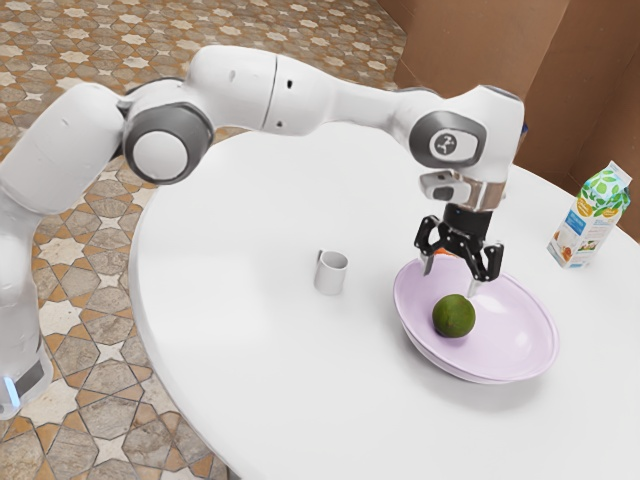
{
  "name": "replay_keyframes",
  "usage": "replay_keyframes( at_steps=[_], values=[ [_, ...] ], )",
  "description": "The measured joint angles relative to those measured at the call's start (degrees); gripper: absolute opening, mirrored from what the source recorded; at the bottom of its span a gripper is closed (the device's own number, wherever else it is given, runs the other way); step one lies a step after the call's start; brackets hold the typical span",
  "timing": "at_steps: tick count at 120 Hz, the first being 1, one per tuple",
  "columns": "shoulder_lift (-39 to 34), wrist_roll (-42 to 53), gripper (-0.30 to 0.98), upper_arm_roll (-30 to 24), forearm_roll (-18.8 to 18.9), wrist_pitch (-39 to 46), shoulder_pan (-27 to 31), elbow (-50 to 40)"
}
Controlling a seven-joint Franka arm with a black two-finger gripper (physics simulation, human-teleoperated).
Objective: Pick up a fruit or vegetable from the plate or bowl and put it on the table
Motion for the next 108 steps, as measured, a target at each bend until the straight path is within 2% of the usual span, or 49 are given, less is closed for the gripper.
replay_keyframes(
  at_steps=[69, 108],
  values=[
    [1.52, -8.03, 0.68, -0.06, 0.07, 5.68, 0.0, -0.14],
    [1.36, -10.24, 0.68, -0.04, 0.14, 5.87, 0.23, -0.09]
  ],
)
